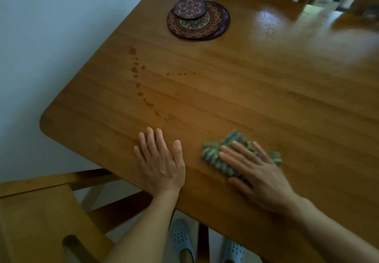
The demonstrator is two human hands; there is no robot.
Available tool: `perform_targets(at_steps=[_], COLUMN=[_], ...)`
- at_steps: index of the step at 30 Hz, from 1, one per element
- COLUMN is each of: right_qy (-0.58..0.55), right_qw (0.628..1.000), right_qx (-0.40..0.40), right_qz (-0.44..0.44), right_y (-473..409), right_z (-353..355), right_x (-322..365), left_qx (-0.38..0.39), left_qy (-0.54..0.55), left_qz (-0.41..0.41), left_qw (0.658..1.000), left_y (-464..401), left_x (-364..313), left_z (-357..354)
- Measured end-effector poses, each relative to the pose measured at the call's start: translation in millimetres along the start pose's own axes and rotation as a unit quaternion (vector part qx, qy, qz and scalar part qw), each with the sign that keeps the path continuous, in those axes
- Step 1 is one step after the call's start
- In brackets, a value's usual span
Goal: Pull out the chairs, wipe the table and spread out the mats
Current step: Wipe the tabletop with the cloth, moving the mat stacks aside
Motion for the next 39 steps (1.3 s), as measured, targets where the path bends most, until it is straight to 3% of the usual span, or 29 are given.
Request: perform_targets(at_steps=[2,5,7,9,12,13,15,17,19,20,22,24,25,30,33,35,36,37,39], right_qy=[-0.041,-0.093,-0.124,-0.141,-0.188,-0.262,-0.453,-0.570,-0.586,-0.548,-0.370,-0.229,-0.203,-0.037,-0.016,-0.005,-0.012,-0.032,-0.091], right_qw=[0.989,0.939,0.915,0.928,0.968,0.956,0.886,0.811,0.779,0.793,0.863,0.869,0.871,0.939,0.986,0.998,0.998,0.996,0.971], right_qx=[-0.066,-0.121,-0.158,-0.180,-0.117,-0.097,-0.068,-0.118,-0.206,-0.239,-0.235,-0.212,-0.217,-0.110,-0.078,-0.053,-0.058,-0.086,-0.171], right_qz=[-0.127,-0.309,-0.351,-0.293,-0.118,-0.088,-0.076,-0.060,-0.085,-0.116,-0.251,-0.383,-0.392,-0.322,-0.143,-0.016,0.004,-0.015,-0.139], right_y=[7.0,-14.5,-36.9,-50.2,-44.2,-38.0,-27.5,-17.3,-7.9,-4.2,3.9,17.5,19.4,-39.6,-69.7,-58.2,-45.7,-33.1,-6.9], right_z=[18.2,44.6,46.2,36.5,11.0,13.0,29.5,55.1,73.6,76.2,70.6,63.6,59.4,27.7,9.3,-5.6,-5.5,-2.4,8.0], right_x=[-57.3,-112.0,-101.2,-49.9,50.7,69.9,80.4,66.9,35.2,14.6,-35.8,-78.4,-89.5,-42.7,38.1,68.9,62.9,42.6,-21.9], left_qx=[0.005,0.012,0.014,0.012,0.001,-0.004,-0.009,-0.009,-0.001,0.001,0.001,0.002,0.001,0.003,0.001,-0.003,-0.002,0.002,0.002], left_qy=[-0.007,-0.012,-0.013,-0.012,-0.005,-0.002,0.002,0.007,0.009,0.006,-0.001,-0.004,-0.006,-0.009,-0.006,-0.011,-0.010,-0.009,-0.010], left_qz=[0.000,0.000,-0.001,-0.004,0.001,0.002,0.000,0.002,0.003,0.001,0.000,0.002,0.002,0.002,0.007,0.004,0.004,0.006,0.006], left_qw=[1.000,1.000,1.000,1.000,1.000,1.000,1.000,1.000,1.000,1.000,1.000,1.000,1.000,1.000,1.000,1.000,1.000,1.000,1.000], left_y=[0.1,-0.3,-0.2,0.0,-1.0,-1.4,-0.7,-1.0,-1.2,-1.4,-1.9,-1.8,-1.7,-1.3,-1.3,-1.7,-1.6,-1.3,-1.5], left_x=[-0.8,-0.8,-1.0,-1.6,-1.1,-0.8,-1.1,-0.9,-0.2,-0.2,0.0,0.3,0.6,-0.5,-0.4,-0.8,-0.7,-0.2,-0.3], left_z=[-0.1,-0.8,-1.1,-0.3,0.7,1.0,1.3,0.8,-0.1,-0.2,0.0,0.6,0.8,0.7,0.6,1.3,1.4,1.4,1.2])
Point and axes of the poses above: each hand's wrist, its own y-axis away from the middle knuckle, its own z-axis out of the back of the hand, x = y × z, the point moved 4 cm from there along -y, towards the middle knuckle, and after that the axes turned 11 degrees about x, right-handed, at the moved point
